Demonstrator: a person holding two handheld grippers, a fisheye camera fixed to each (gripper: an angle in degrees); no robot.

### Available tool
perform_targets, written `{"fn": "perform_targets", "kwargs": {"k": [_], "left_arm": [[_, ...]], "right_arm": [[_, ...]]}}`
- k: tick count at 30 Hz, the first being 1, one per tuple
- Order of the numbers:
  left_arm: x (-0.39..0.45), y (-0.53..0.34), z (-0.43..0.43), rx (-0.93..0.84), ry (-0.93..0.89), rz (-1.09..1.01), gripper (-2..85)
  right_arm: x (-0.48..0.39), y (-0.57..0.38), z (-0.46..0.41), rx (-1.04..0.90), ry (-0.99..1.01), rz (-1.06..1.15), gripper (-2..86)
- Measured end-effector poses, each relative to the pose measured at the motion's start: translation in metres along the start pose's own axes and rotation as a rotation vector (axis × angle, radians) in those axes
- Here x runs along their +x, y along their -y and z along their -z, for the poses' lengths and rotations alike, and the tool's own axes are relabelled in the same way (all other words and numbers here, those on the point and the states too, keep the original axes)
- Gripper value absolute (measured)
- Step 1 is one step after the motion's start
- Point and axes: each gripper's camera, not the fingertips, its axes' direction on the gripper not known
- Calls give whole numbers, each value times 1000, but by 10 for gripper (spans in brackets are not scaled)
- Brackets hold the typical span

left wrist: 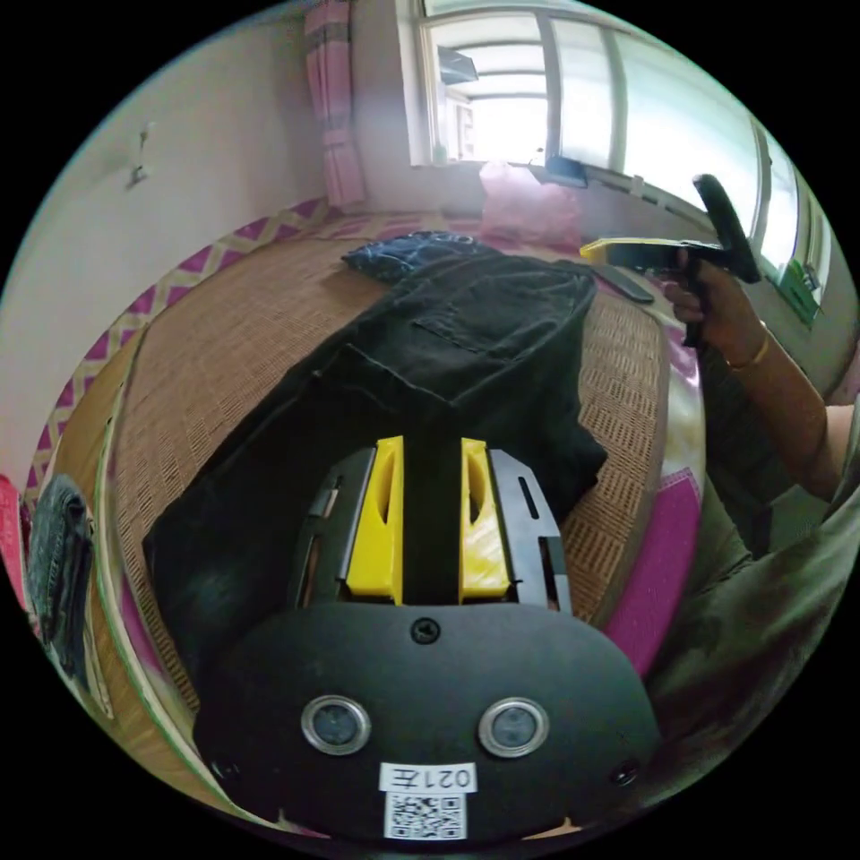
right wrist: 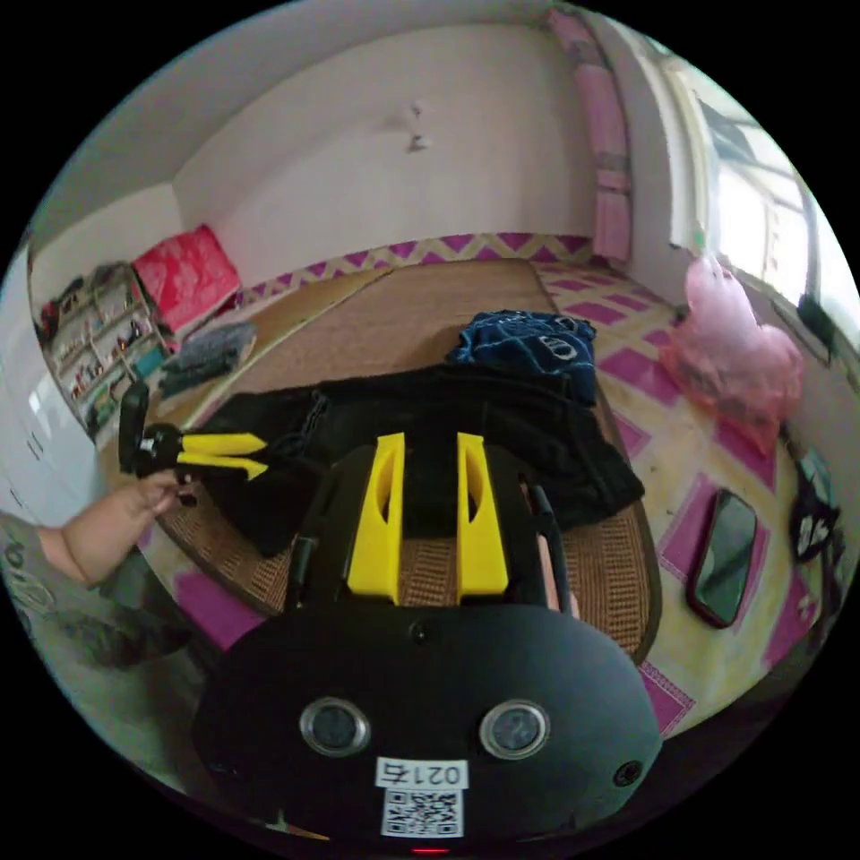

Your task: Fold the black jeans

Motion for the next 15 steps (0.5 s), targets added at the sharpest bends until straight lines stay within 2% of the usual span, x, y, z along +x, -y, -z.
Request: {"fn": "perform_targets", "kwargs": {"k": [4, 7, 10, 13, 15], "left_arm": [[-14, 10, 0, -37, 29, 32, 60], [-43, 7, 16, 5, -51, 108, 20], [-89, -8, 58, 168, -145, 259, 1], [-144, -40, 138, 352, -92, 387, -5], [-195, -84, 213, 458, 15, 477, -7]], "right_arm": [[-55, -8, -25, -40, -50, 104, 92], [-82, -16, -55, -112, -37, 136, 94], [-97, -21, -78, -163, -29, 131, 98], [-108, -21, -88, -185, -43, 129, 97], [-115, -20, -94, -200, -47, 124, 95]]}}
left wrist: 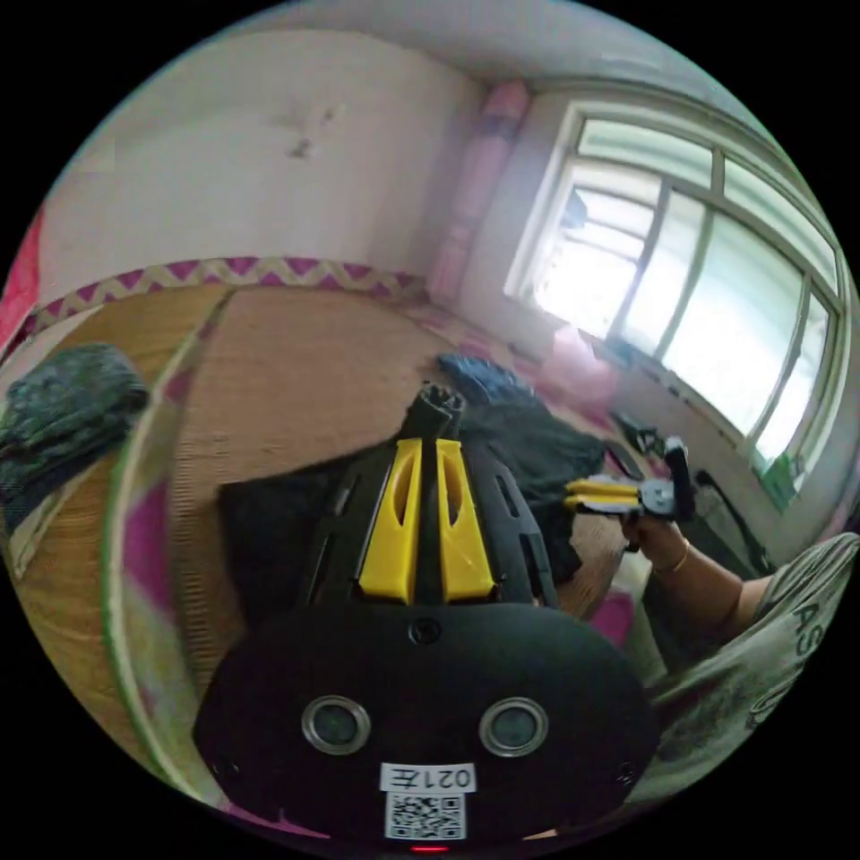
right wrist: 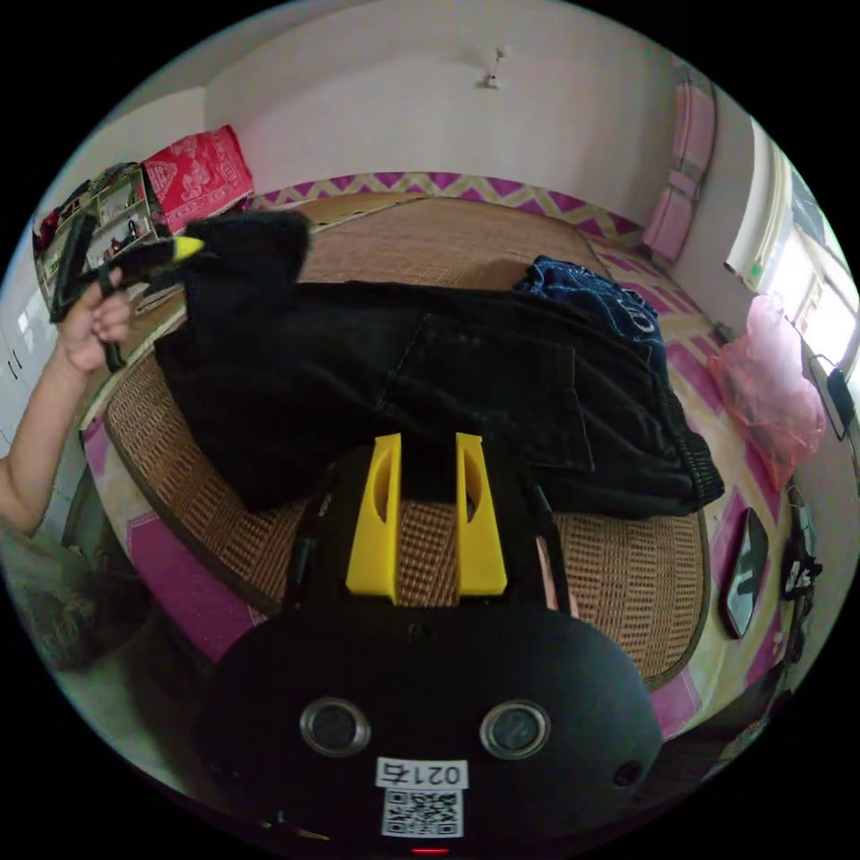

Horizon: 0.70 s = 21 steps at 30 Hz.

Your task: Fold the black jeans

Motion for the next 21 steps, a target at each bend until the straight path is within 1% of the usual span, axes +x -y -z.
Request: {"fn": "perform_targets", "kwargs": {"k": [1, 3, 4, 6, 8, 9, 11, 14, 15, 17, 19, 20, 21], "left_arm": [[-17, 3, 21, 26, 26, 22, -7], [-89, 5, 97, 85, 155, 130, -7], [-107, 2, 114, 94, 194, 164, -7], [-180, -16, 170, 120, 310, 310, -7], [-232, -37, 196, 108, 395, 428, -7], [-267, -51, 200, 44, 360, 504, -8], [-308, -74, 194, -48, 316, 615, -8], [-337, -92, 191, -67, 254, 684, -7], [-342, -94, 197, -26, 208, 701, -7], [-345, -95, 205, 7, 174, 720, -5], [-344, -95, 221, 41, 209, 744, -4], [-336, -93, 238, 92, 288, 733, -2], [-321, -86, 251, 139, 370, 653, -1]], "right_arm": [[-2, 1, -2, -8, -1, -1, 95], [-10, 6, -13, -64, 10, 3, 96], [-12, 7, -15, -73, 8, 0, 97], [-23, 9, -18, -77, -23, 12, 98], [-30, 11, -20, -78, -39, 8, 98], [-33, 13, -20, -78, -35, 7, 98], [-33, 14, -21, -79, -18, -6, 98], [-37, 16, -21, -77, -3, -20, 97], [-40, 17, -21, -77, -7, -17, 96], [-44, 18, -19, -72, -16, -21, 93], [-43, 19, -13, -50, 9, -29, 86], [-42, 20, -2, -11, 42, -3, 79], [-41, 23, 12, 51, 47, 22, 77]]}}
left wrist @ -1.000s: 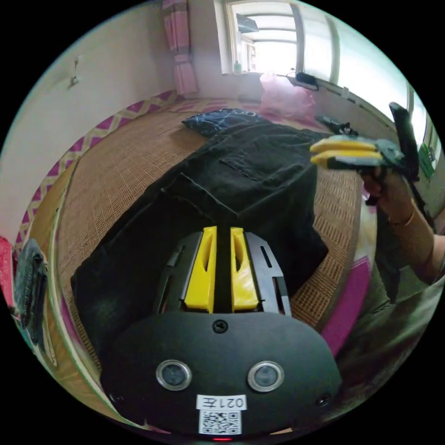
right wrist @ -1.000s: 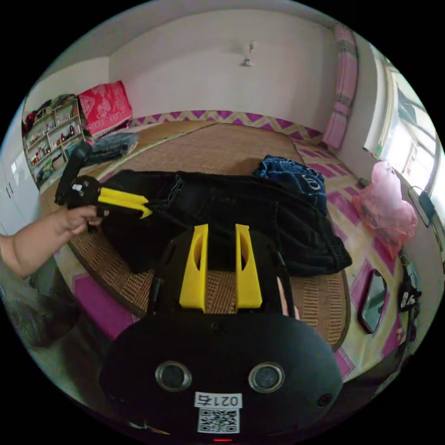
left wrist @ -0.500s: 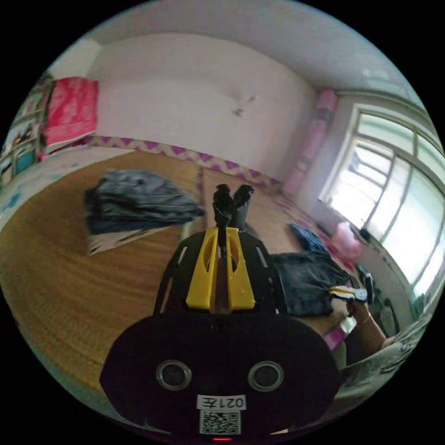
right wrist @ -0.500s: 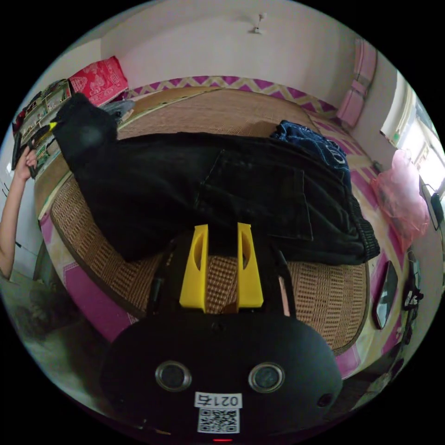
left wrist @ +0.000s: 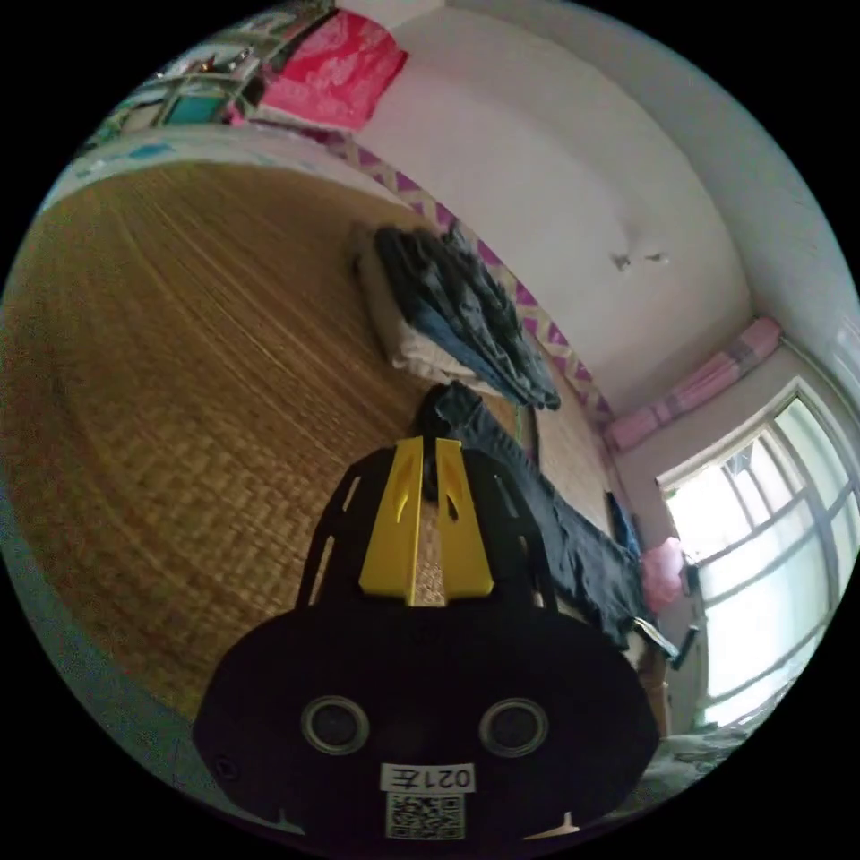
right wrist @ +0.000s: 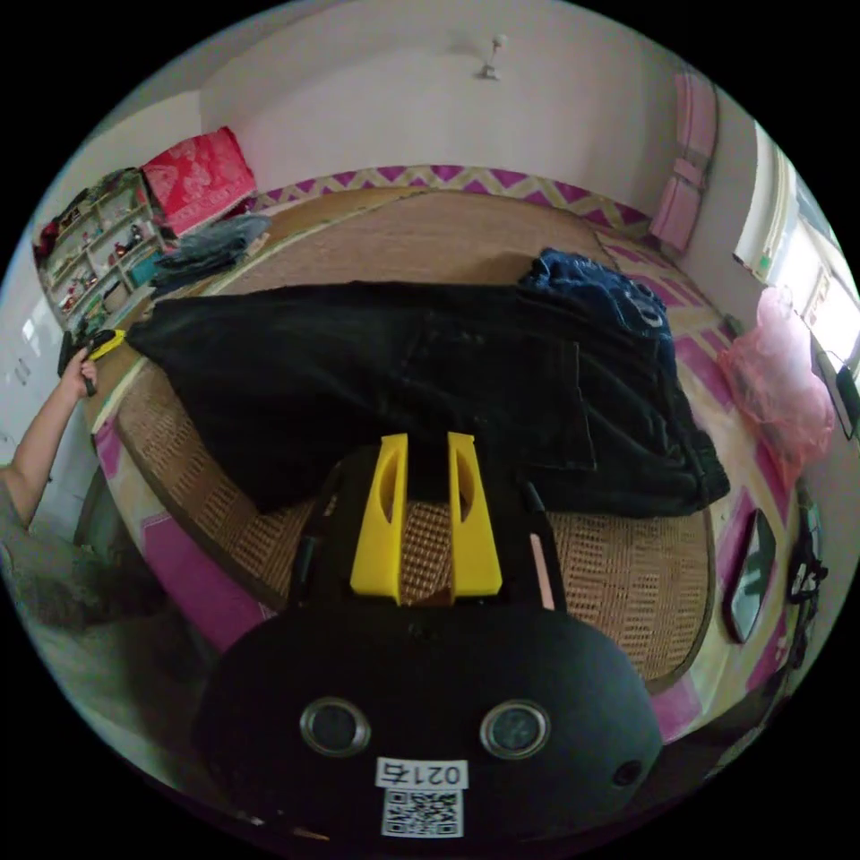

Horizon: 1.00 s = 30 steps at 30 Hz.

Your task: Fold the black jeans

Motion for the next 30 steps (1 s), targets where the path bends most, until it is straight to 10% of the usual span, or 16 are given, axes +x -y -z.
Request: {"fn": "perform_targets", "kwargs": {"k": [5, 15, 30], "left_arm": [[87, 2, -13, -79, -123, -401, 49], [244, -33, -143, -414, -69, -989, 104], [260, -59, -152, -591, -108, -1171, 2]], "right_arm": [[25, 45, 22, 145, -53, 164, 88], [90, 151, -89, -259, -112, 549, 116], [178, 174, -82, -317, 274, 367, 7]]}}
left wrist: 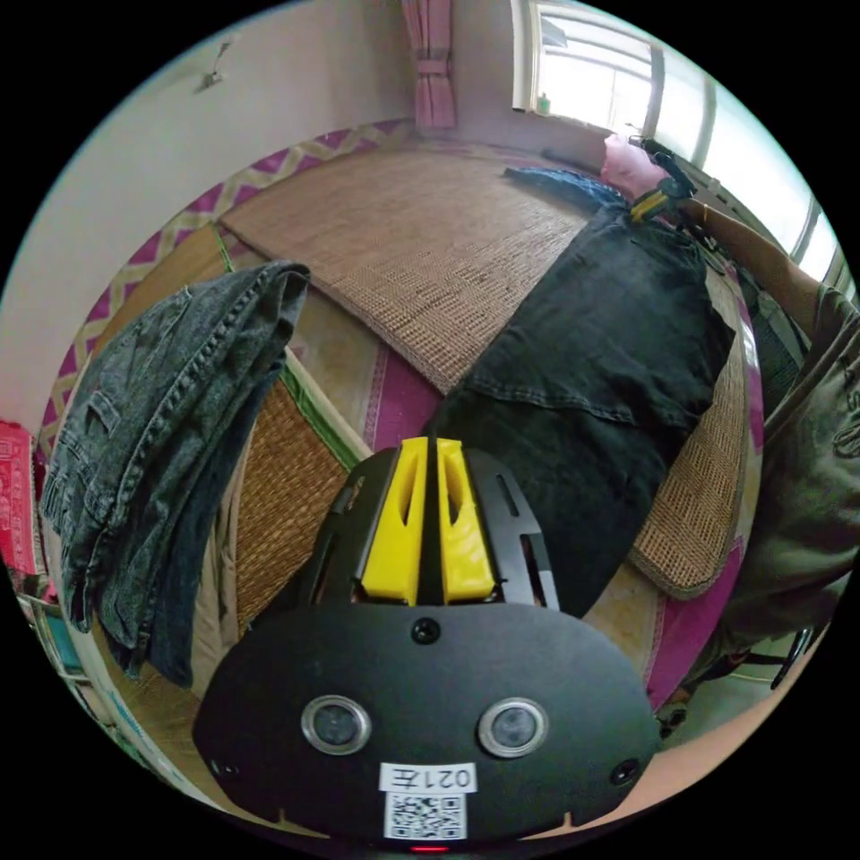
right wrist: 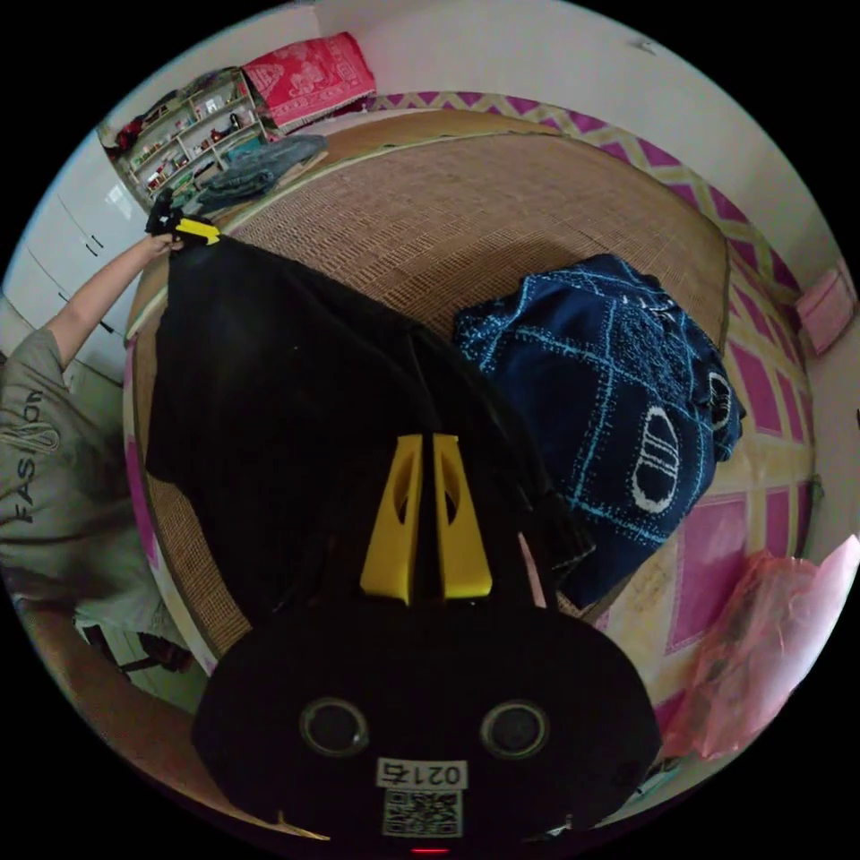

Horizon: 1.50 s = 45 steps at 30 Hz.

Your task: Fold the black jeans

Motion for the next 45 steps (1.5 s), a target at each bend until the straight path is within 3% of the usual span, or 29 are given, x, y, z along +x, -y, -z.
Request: {"fn": "perform_targets", "kwargs": {"k": [7, 15, 19, 23, 27, 30, 34, 36, 39, 43, 45], "left_arm": [[38, -27, 68, 193, 103, -37, -9], [147, -146, 219, 466, 112, -88, -10], [187, -201, 231, 466, 7, -53, -10], [208, -251, 193, 392, -123, 93, -10], [201, -287, 172, 430, -200, 288, -7], [192, -300, 203, 486, -249, 303, -2], [162, -325, 256, 571, -20, 493, 17], [128, -338, 270, 484, 172, 682, 58], [90, -341, 267, 338, 269, 797, 106], [64, -341, 266, 311, 197, 803, 89], [49, -345, 280, 331, 144, 828, 28]], "right_arm": [[-31, -41, 69, 144, 3, 76, -8], [-177, -201, 193, 389, -105, 198, -10], [-221, -272, 186, 346, -49, 169, -10], [-233, -329, 127, 214, 33, 49, -9], [-225, -355, 88, 230, 73, -84, 0], [-228, -364, 107, 238, 86, -96, 26], [-231, -379, 142, 250, 192, -43, 48], [-226, -388, 165, 368, 253, -49, 51], [-222, -388, 176, 479, 256, -72, 38], [-228, -377, 172, 516, 292, -54, 19], [-237, -370, 166, 515, 303, -44, 10]]}}
